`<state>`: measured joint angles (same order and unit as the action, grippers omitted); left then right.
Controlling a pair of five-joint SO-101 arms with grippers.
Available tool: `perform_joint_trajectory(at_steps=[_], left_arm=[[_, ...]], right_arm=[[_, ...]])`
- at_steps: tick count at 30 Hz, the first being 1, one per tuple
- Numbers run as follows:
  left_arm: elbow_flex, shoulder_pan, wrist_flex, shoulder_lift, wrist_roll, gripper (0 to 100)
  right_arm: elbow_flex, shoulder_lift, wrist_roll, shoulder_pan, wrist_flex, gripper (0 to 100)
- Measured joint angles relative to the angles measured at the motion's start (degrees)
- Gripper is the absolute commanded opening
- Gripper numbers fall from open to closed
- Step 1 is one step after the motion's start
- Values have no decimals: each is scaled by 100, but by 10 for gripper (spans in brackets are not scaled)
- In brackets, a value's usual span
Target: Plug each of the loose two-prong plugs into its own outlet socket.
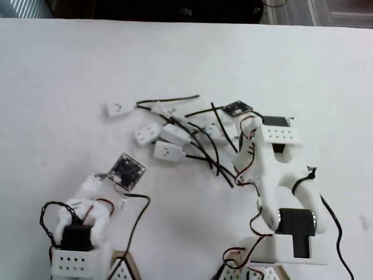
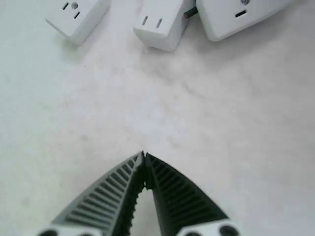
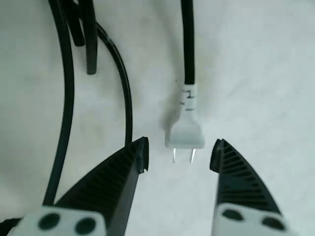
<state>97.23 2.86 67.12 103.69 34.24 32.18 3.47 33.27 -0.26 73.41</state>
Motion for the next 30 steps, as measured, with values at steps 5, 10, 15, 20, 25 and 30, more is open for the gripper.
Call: perform_joint_trajectory(at_steps=[5,10,15,20,25,30], left_arm=[[0,0,0,0,0,24],[0,0,0,0,0,24],[0,0,0,0,0,24],[0,0,0,0,0,24],[0,0,0,0,0,24],[0,0,0,0,0,24]], right_arm=[[35,-44,202,0,-255,206],[26,-607,237,9,-352,166],[9,-897,246,53,-712,19],[-105,-905,246,457,-862,16],[-185,-677,246,1222,-818,24],[-229,-598,237,1829,-809,159]])
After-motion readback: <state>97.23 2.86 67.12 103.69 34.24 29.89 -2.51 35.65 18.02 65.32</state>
